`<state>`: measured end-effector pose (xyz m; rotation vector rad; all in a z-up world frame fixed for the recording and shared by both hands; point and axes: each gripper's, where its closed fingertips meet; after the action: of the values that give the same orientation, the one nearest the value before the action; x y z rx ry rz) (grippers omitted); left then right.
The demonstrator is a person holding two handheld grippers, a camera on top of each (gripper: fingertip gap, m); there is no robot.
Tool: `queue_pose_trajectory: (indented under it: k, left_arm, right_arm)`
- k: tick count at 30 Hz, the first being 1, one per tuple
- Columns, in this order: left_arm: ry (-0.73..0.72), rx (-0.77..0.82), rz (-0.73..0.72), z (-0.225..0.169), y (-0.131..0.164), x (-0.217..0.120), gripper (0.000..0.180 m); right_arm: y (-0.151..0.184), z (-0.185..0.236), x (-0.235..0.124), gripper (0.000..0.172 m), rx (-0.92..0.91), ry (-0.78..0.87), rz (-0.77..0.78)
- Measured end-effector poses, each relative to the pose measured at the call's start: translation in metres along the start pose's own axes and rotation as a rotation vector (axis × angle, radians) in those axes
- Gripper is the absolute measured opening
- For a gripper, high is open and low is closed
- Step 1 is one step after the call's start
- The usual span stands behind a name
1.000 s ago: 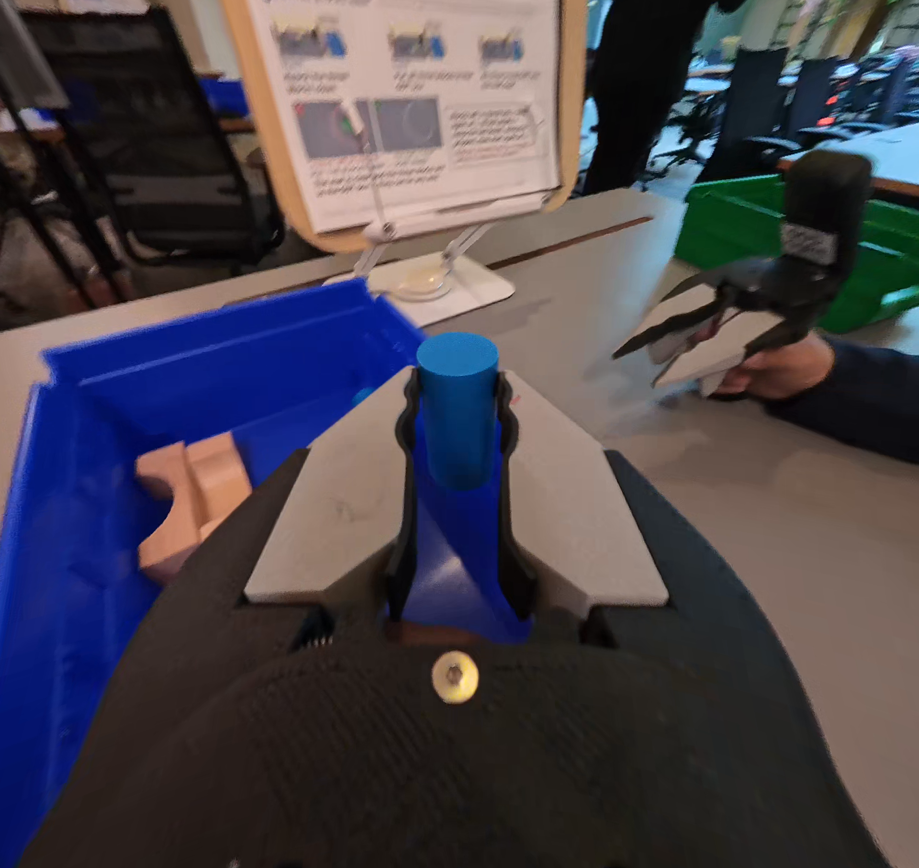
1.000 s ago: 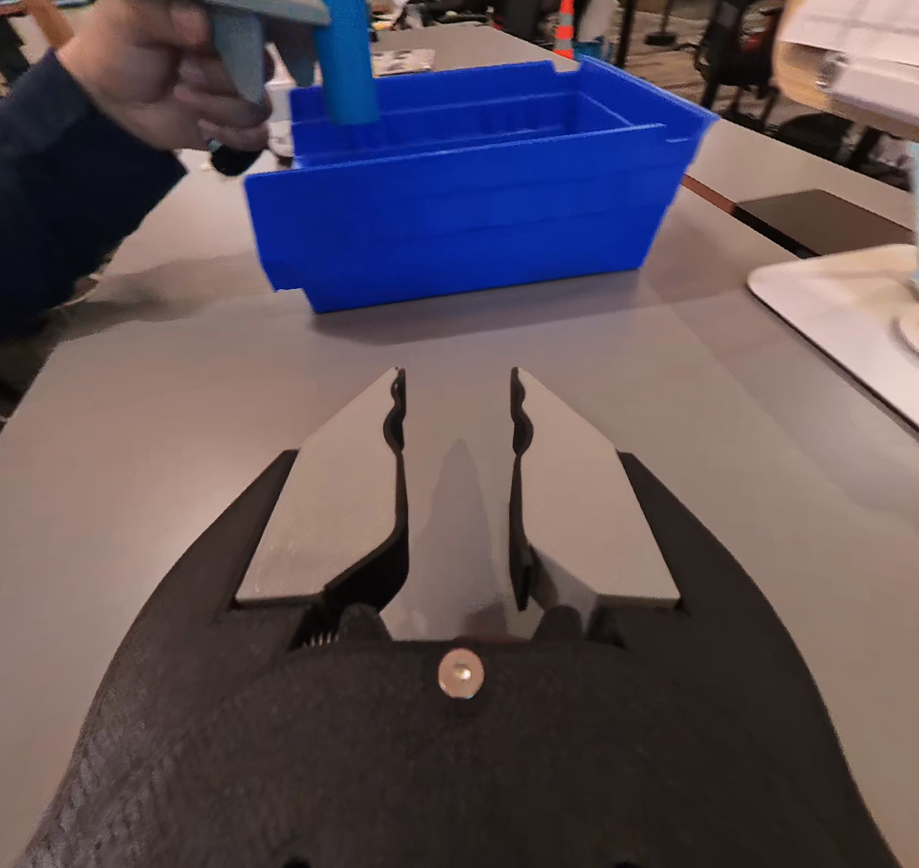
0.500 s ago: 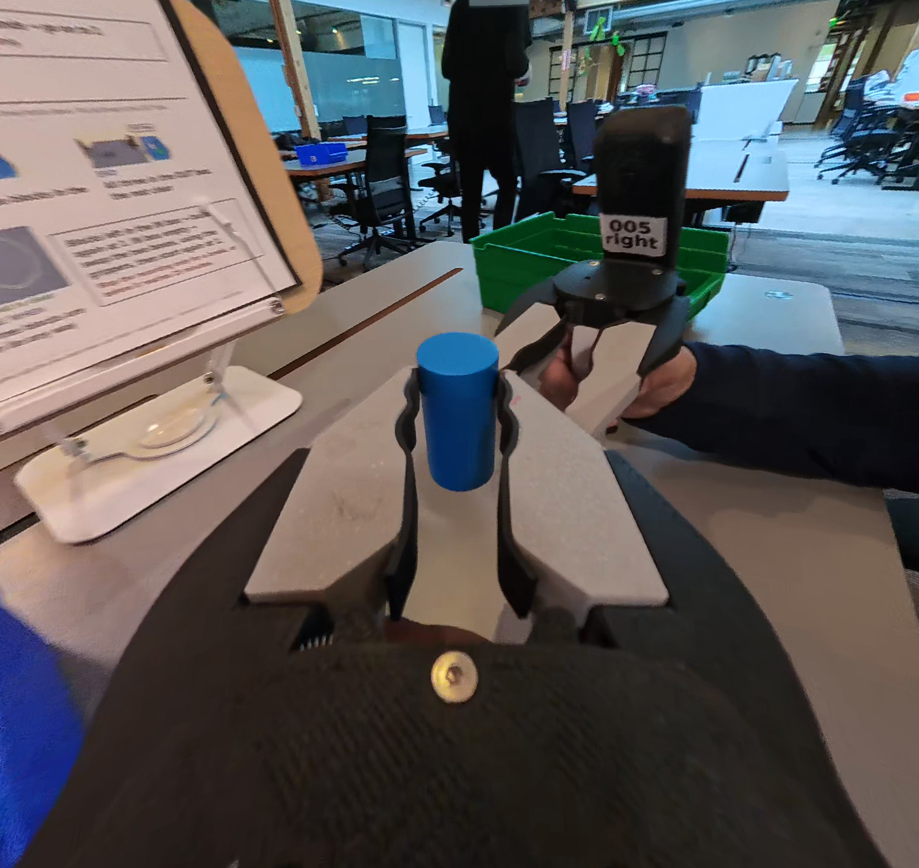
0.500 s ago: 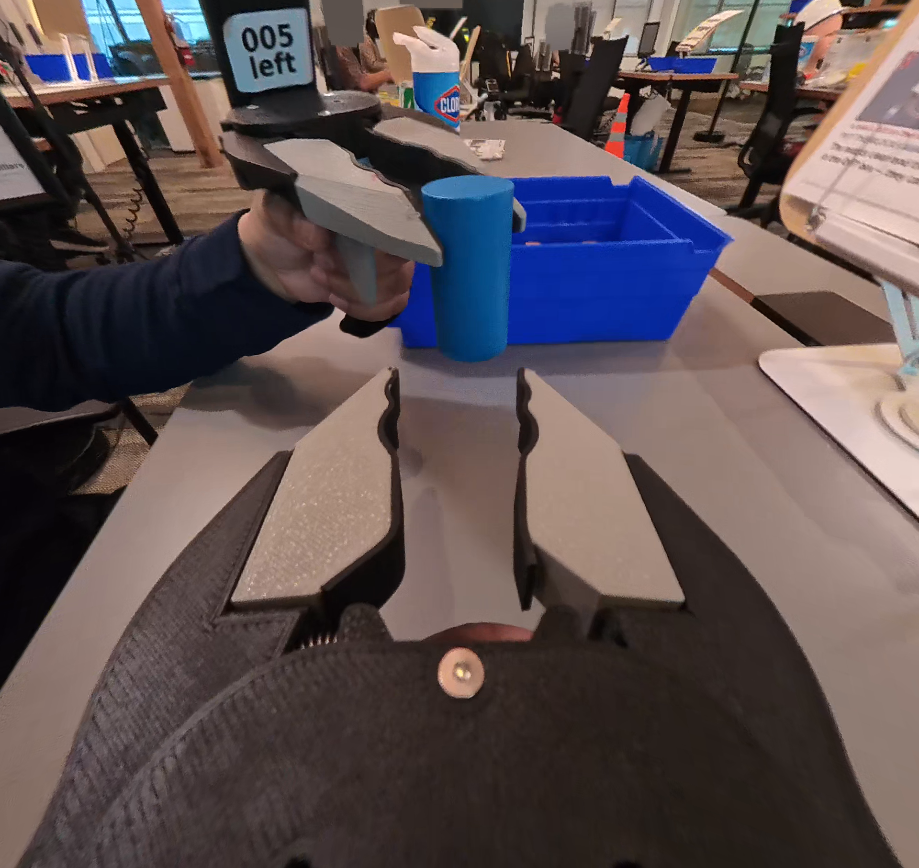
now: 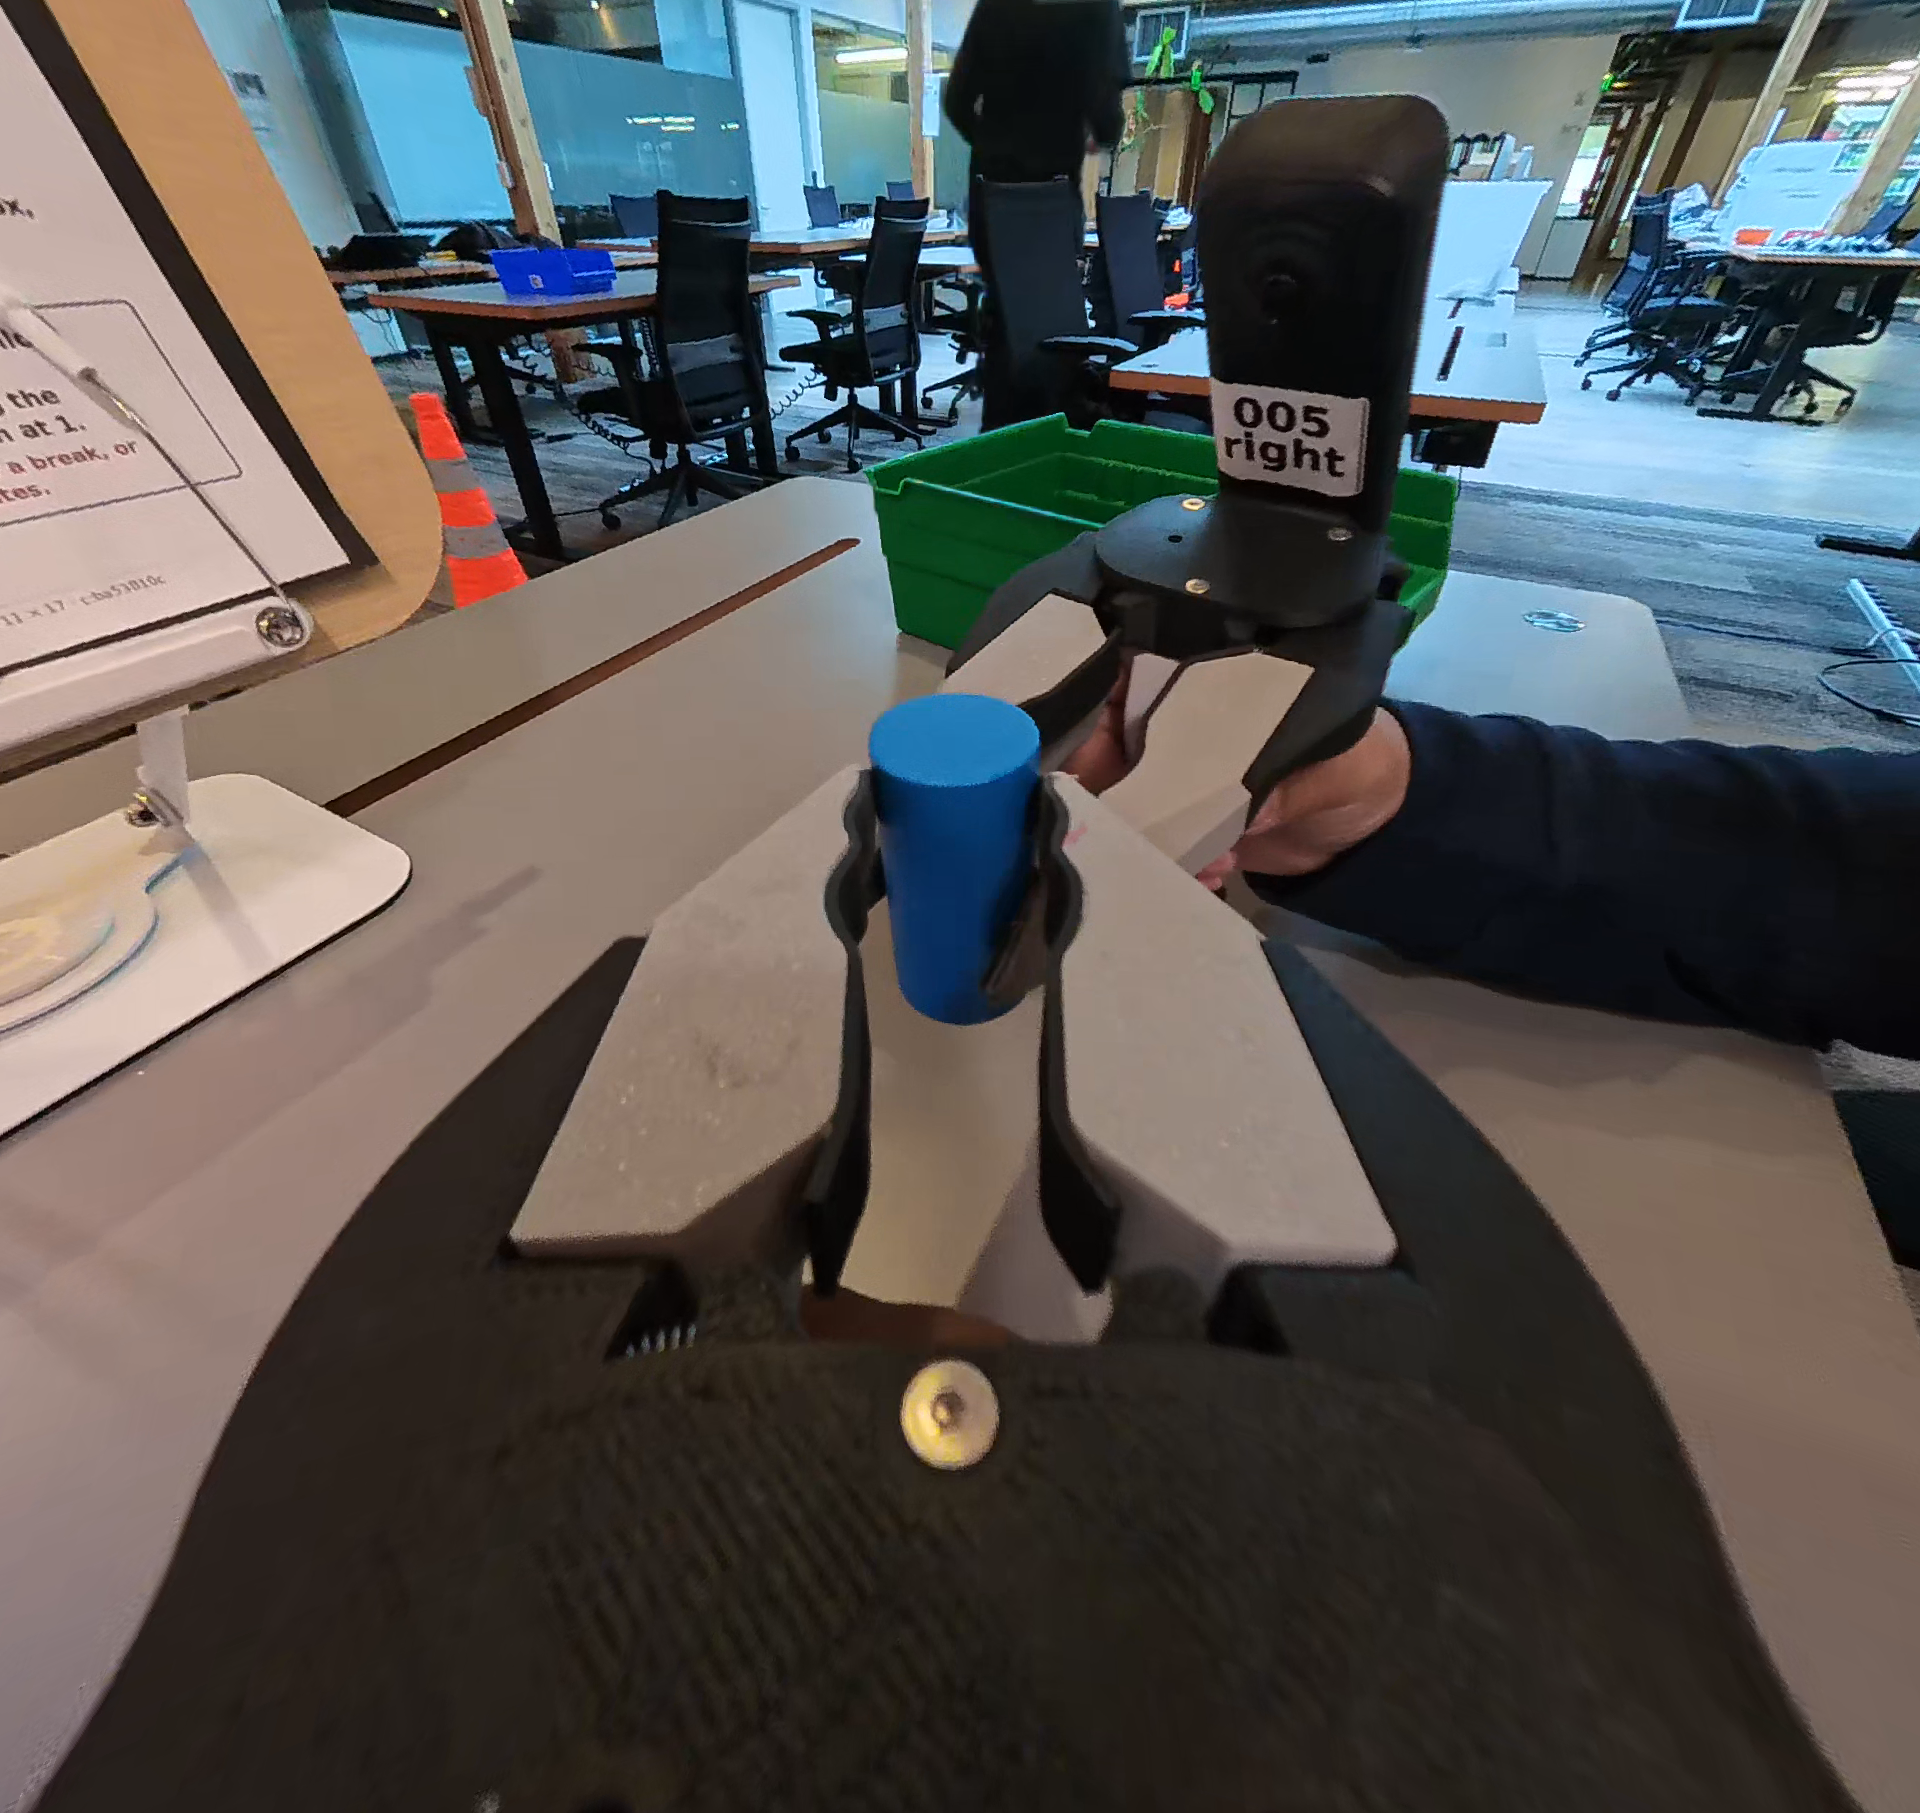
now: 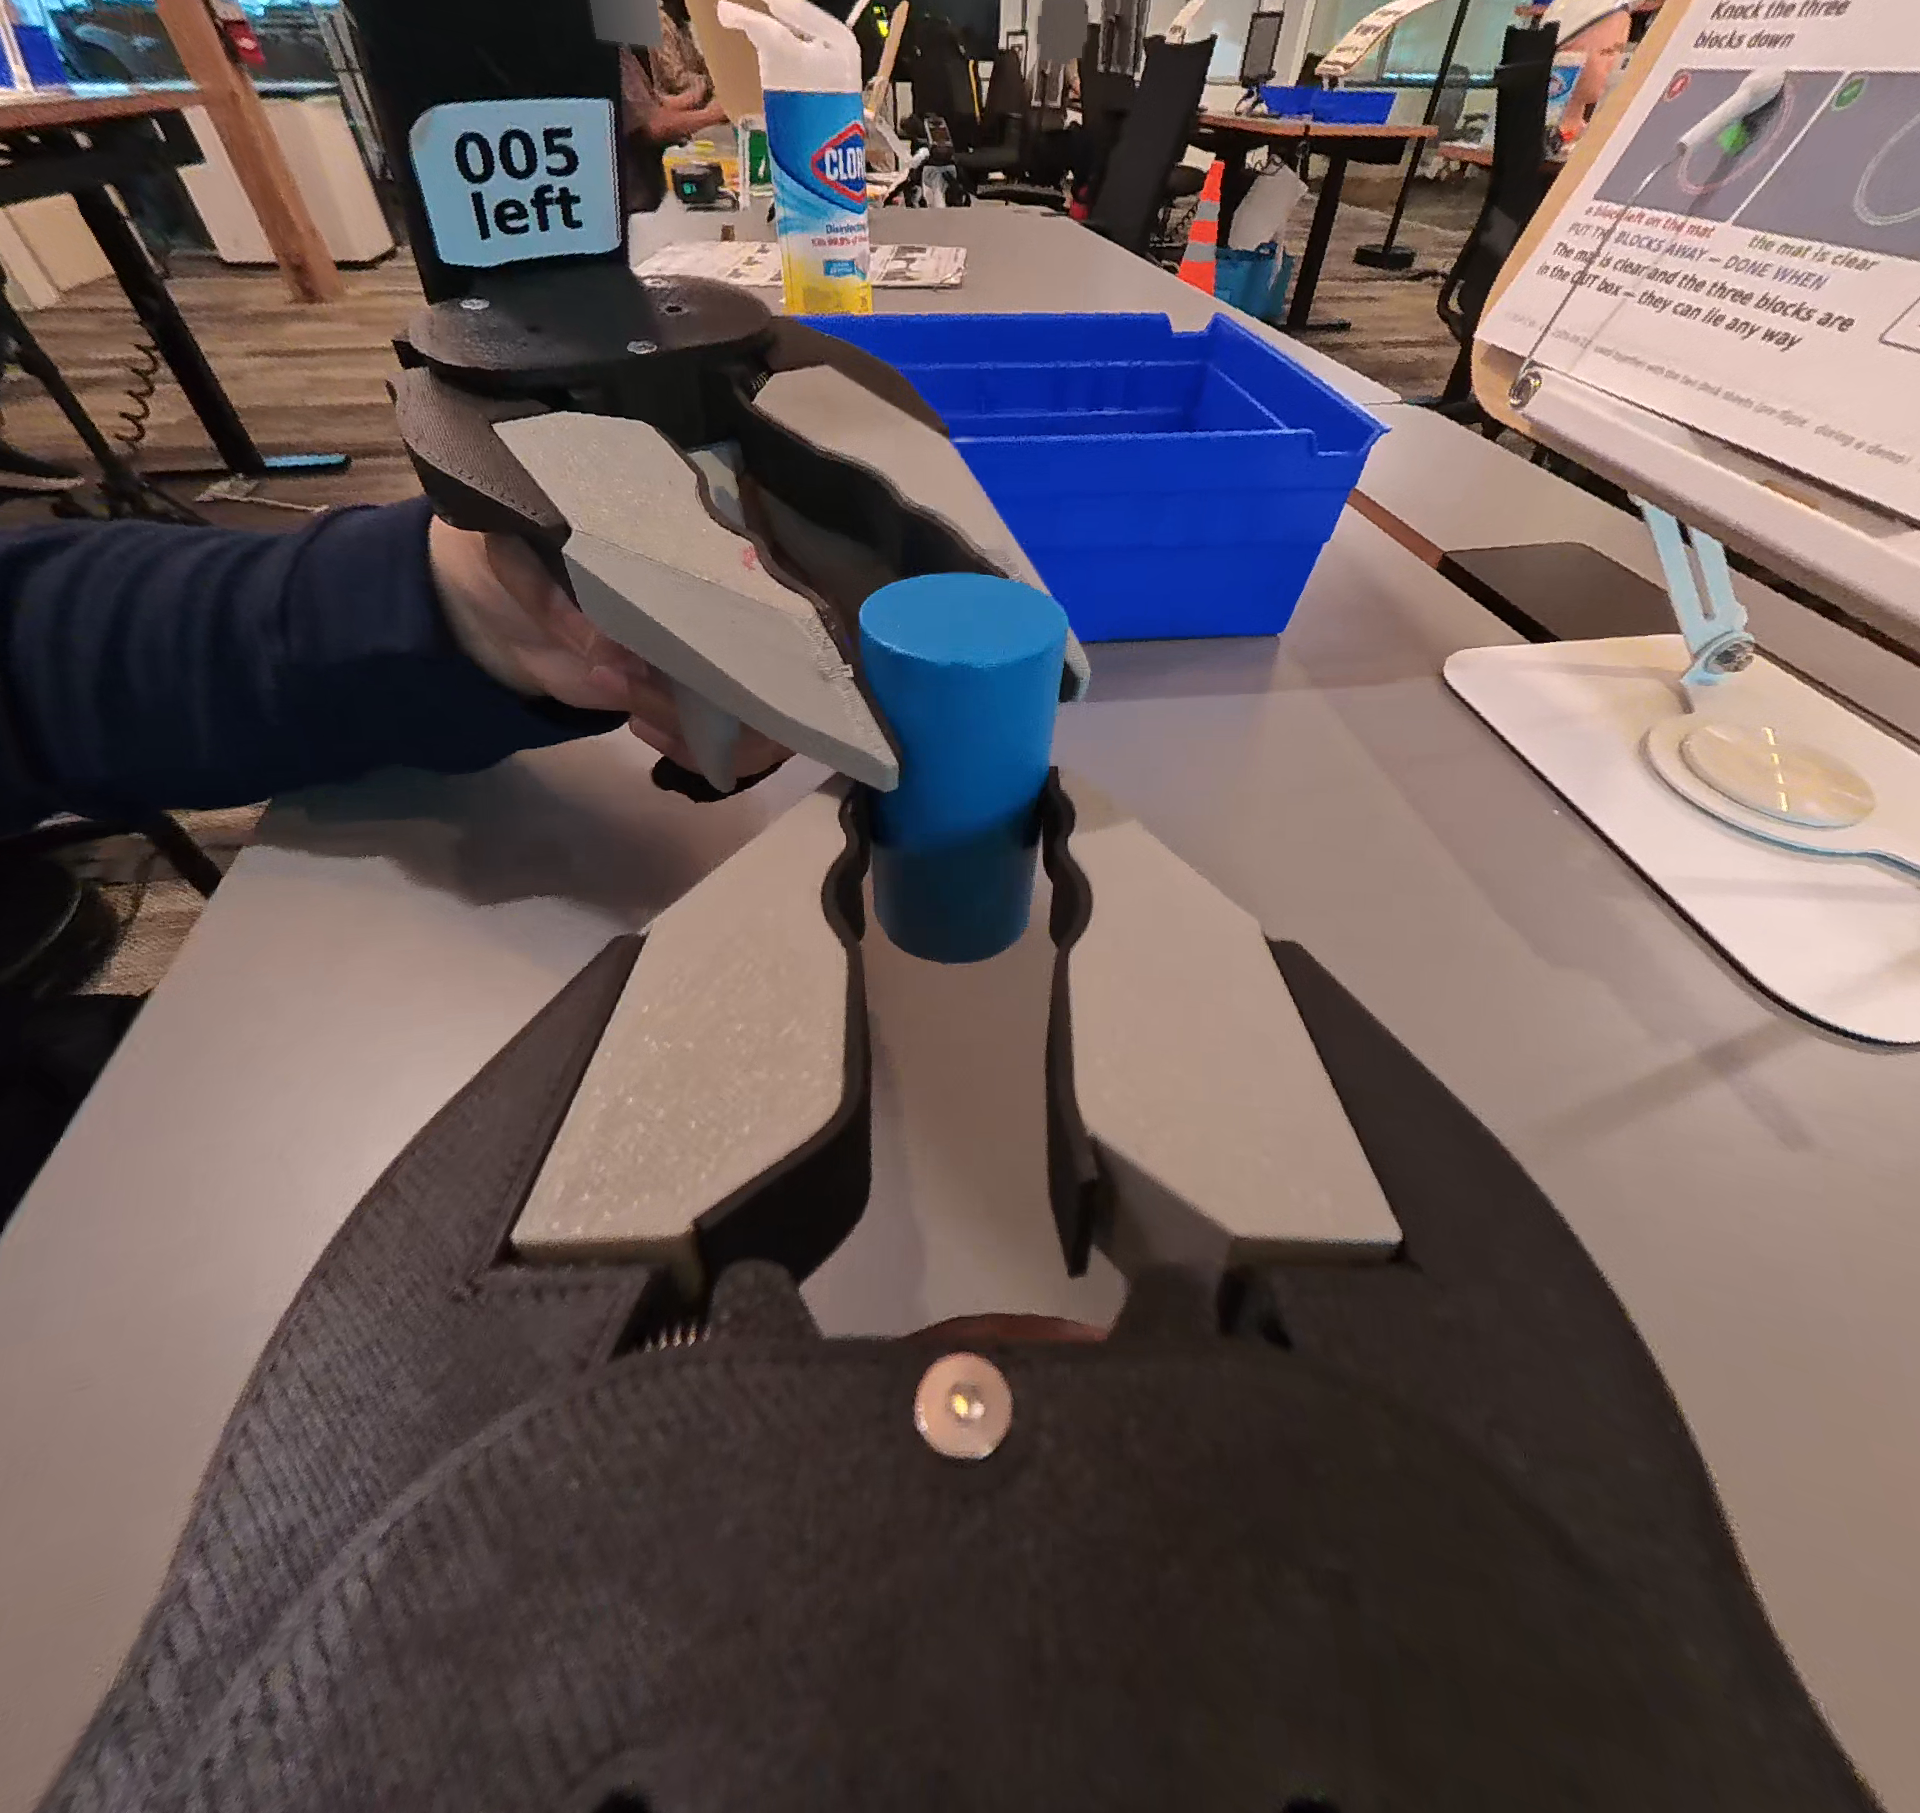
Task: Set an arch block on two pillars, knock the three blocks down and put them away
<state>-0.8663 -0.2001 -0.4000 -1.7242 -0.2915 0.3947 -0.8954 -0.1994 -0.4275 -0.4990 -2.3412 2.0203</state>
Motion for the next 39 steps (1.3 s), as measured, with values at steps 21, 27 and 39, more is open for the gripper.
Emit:
queue_pose_trajectory:
  k: [21,27,39]
  left_arm:
    - [-0.134,-0.158,0.157,0.045,0.055,0.000,0.021]
    - [-0.149,-0.145,0.201,0.046,0.065,0.004,0.024]
    - [-0.179,-0.204,0.307,0.060,0.088,-0.002,0.025]
  right_arm:
    - [0.058,-0.020,-0.004,0.029,0.081,-0.003,0.133]
    - [0.063,-0.017,0.000,0.029,0.058,-0.010,0.175]
    - [0.053,-0.026,-0.007,0.029,0.122,0.011,0.106]
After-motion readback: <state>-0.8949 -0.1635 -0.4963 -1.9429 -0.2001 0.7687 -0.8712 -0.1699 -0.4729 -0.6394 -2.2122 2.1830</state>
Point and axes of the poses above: each gripper's, where its closed fingertips meet, x out along the fingers, y out of its underside, z = x × y across the jaws, and after that the axes turned 9 degrees about -x, right-handed
